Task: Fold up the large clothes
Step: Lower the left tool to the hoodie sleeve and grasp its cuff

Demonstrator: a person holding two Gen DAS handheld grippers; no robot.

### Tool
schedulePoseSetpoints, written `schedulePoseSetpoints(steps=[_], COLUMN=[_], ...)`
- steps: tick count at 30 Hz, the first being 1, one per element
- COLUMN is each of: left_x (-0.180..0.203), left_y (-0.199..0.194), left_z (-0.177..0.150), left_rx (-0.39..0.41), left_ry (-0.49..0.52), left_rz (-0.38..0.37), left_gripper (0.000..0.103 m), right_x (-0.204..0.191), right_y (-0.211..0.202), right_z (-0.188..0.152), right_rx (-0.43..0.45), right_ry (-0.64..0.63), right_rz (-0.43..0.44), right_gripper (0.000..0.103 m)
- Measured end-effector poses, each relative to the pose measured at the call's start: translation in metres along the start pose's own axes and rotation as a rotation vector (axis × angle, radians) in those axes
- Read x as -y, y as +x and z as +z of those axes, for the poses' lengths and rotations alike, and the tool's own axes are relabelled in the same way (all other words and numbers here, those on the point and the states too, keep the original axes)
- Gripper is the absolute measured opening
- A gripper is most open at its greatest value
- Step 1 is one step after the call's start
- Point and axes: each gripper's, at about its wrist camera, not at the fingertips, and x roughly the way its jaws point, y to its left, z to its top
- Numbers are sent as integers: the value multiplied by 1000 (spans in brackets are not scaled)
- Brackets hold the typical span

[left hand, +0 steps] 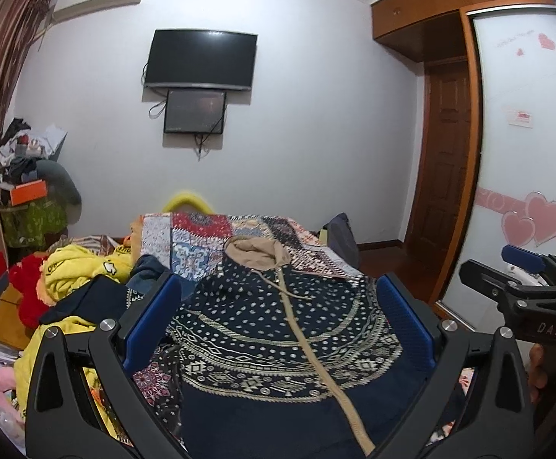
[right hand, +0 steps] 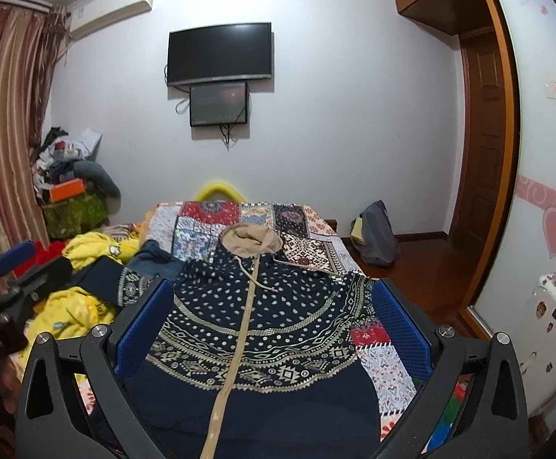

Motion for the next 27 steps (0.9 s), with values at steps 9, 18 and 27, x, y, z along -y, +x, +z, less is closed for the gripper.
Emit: schedulePoseSetpoints(steps=[9, 18, 27], left_x=[-95, -233, -336], left_y=[74, 164, 227], left_z=[19, 5, -90], left_rx=[-70, -323, -585], left_ry=[-30, -203, -491], left_rz=[144, 219, 220], left_gripper=[103, 103, 101], right_x=[3, -3, -19], right_y=[69, 162, 260], right_z=[19, 36, -6], right_rx=[-54, -205, -459], right_ry=[11, 21, -5], right_rz=[32, 124, 161], right_gripper=[103, 103, 103])
